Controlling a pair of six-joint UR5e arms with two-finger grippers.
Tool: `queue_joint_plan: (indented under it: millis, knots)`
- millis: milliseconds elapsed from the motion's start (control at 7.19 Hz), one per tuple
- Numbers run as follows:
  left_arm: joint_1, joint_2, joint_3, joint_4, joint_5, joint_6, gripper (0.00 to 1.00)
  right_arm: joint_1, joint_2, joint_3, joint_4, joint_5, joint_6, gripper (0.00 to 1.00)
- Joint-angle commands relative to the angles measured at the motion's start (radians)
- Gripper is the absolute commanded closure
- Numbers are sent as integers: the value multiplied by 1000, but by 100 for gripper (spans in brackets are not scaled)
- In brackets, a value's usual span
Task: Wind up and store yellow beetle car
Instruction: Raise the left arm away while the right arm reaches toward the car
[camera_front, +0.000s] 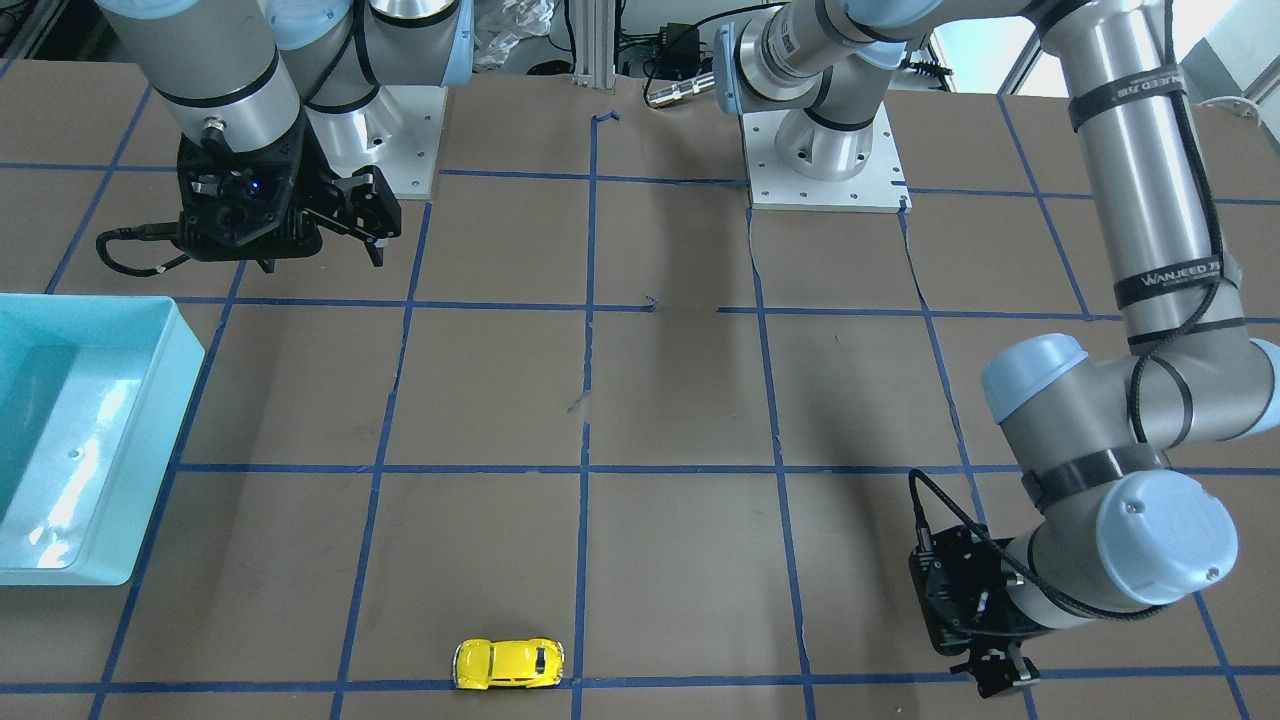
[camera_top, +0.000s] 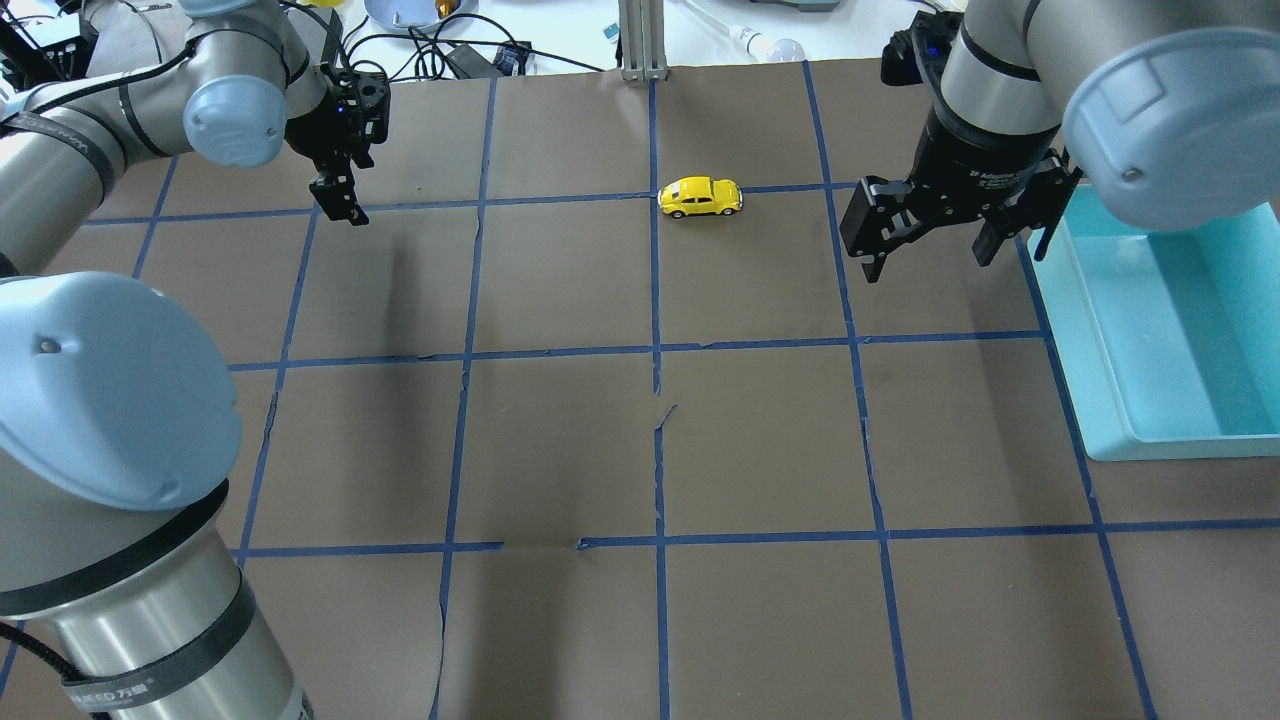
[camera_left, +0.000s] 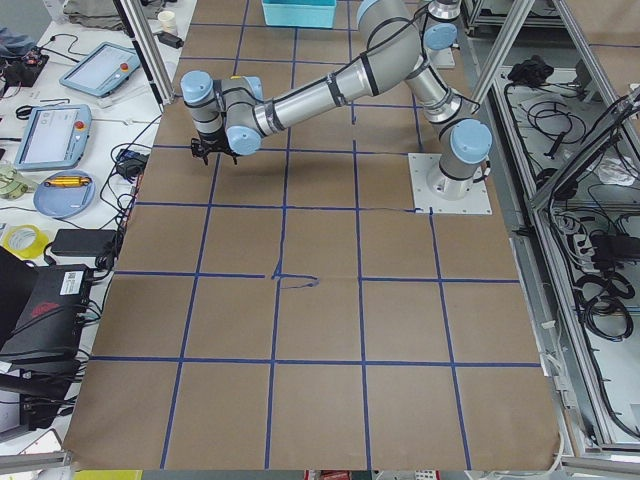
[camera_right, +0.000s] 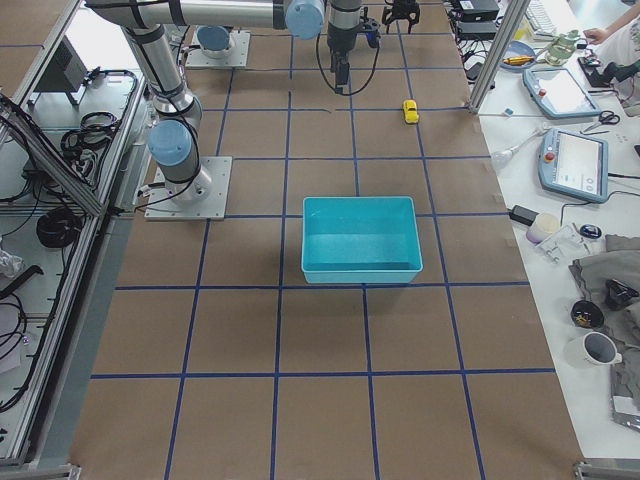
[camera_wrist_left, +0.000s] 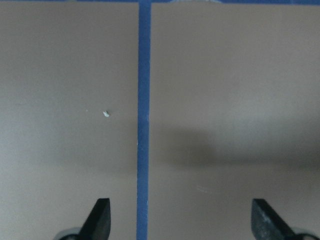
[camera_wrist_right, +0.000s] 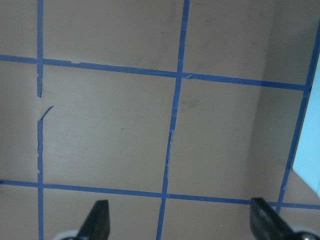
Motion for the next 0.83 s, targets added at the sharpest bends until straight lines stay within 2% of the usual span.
queue_joint_plan:
  millis: [0, 278, 417, 695]
  knots:
    - [-31, 185, -160, -3, -5, -182, 0, 0, 1, -1, 0, -8, -1, 0]
    - [-65, 378, -294, -3, -4, -472, 0, 0, 1, -1, -1, -13, -33, 0]
    - [-106, 454, -326, -3, 11, -595, 0, 0, 1, -9, -17, -10, -80, 0]
    - [-154, 600, -403, -32, 13, -858, 0, 20, 77, 7, -252, 40, -367, 0]
